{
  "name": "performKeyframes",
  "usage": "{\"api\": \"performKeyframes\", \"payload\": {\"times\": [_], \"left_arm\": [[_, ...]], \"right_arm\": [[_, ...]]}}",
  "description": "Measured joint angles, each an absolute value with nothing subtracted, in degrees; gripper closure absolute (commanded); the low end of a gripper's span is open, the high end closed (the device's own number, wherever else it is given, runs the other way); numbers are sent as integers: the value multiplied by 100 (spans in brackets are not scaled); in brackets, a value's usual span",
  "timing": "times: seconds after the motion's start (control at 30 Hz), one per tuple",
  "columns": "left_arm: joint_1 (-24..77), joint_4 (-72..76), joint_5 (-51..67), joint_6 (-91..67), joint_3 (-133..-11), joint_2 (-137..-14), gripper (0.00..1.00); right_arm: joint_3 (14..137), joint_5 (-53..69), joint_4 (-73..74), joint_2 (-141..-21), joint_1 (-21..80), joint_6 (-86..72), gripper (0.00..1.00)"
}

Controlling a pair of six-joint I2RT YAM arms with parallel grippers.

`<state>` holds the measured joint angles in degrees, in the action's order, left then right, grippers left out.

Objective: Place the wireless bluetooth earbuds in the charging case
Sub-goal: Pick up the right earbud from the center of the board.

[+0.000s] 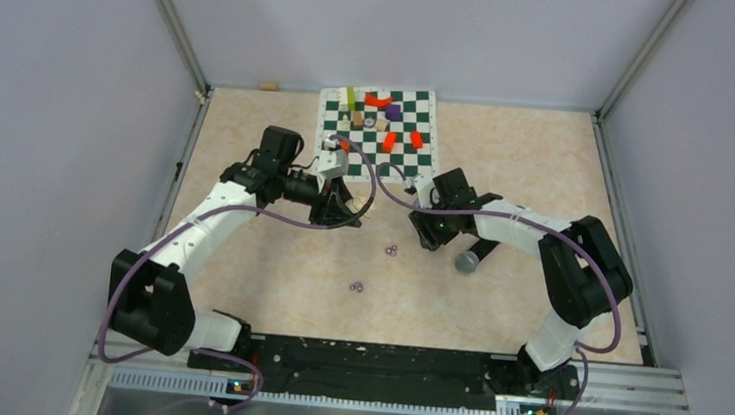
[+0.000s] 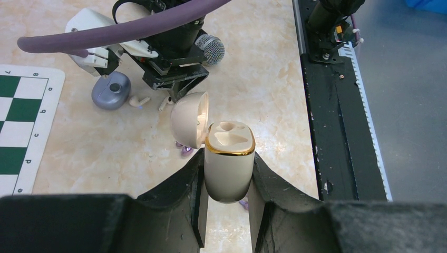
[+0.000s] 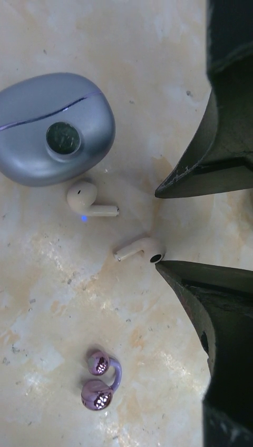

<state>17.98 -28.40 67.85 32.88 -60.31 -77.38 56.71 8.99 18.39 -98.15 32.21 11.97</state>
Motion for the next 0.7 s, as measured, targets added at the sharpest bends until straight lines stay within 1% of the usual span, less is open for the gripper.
{"api": "performKeyframes", "payload": {"times": [0.47,0.7], "left_arm": [[1798,-2823,6785,3288,-6031,-7736,100],[1798,-2821,6783,3288,-6029,-7708,100]], "right_arm": [[5706,373,1855,-9813,3208,1201,57],[5830,1372,2147,-9810,2888,1039,55]]}}
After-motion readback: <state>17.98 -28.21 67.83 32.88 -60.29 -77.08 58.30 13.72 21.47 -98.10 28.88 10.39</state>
